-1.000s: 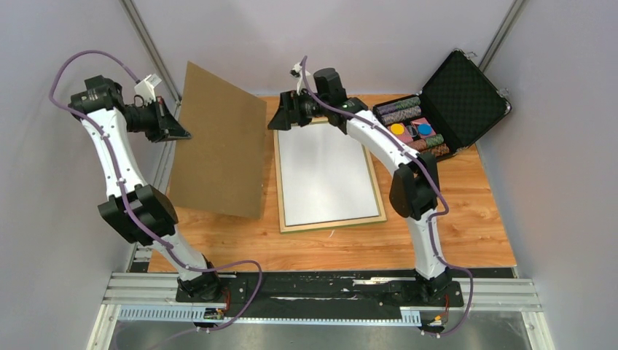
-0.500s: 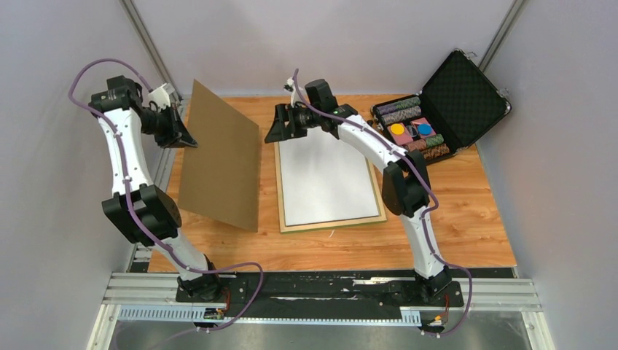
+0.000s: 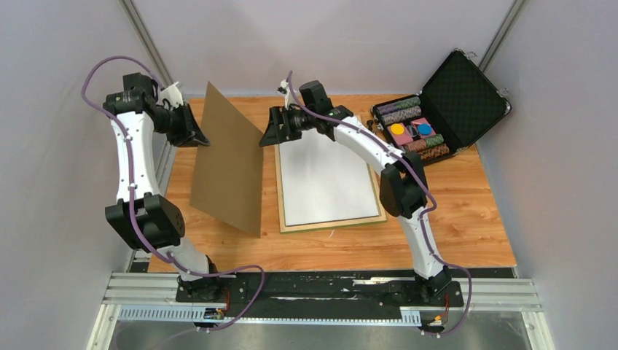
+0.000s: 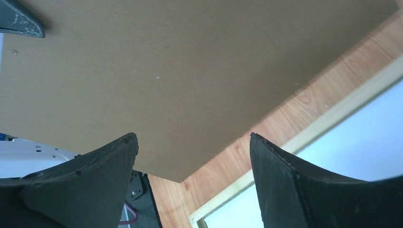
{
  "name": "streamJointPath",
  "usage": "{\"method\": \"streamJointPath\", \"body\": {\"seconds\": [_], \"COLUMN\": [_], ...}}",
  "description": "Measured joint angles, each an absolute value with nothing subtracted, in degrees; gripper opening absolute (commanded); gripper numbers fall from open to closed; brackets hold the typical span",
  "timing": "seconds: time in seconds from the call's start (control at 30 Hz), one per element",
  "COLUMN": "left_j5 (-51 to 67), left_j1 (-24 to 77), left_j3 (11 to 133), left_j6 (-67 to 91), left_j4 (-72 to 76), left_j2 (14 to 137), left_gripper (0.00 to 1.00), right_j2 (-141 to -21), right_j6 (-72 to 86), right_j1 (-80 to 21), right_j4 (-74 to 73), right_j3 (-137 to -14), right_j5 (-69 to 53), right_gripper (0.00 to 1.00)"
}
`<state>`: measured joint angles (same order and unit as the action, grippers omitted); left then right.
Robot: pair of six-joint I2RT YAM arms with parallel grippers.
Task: Put the photo into the frame
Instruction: Turn over the photo frame item at the center of the board.
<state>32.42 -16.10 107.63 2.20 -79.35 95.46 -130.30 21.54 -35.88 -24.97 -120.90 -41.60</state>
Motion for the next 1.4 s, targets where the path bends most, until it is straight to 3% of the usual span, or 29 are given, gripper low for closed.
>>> {"method": "streamJointPath", "body": {"seconds": [0.83, 1.1, 1.4], "left_j5": [45.6, 47.6, 48.0], "left_j1": [-4.6, -1.2, 2.1], "left_j3": [102.0, 101.7, 101.6], "left_j6": [6.3, 6.1, 5.6], "left_j4": [-73.2, -72.6, -72.4], "left_j2": [90.1, 87.4, 86.7], "left_gripper": [0.65, 0.72, 0.73], "right_j2": [-131.2, -131.0, -130.1], "right_j6": [32.1, 37.0, 40.9], "right_j1": [-38.5, -37.4, -35.6], "right_j4": [-18.5, -14.9, -12.4], "right_j3": [-125.5, -123.6, -121.4], "right_j5": [-53.6, -55.3, -56.8], "right_gripper": [0.87, 0.87, 0.88]}}
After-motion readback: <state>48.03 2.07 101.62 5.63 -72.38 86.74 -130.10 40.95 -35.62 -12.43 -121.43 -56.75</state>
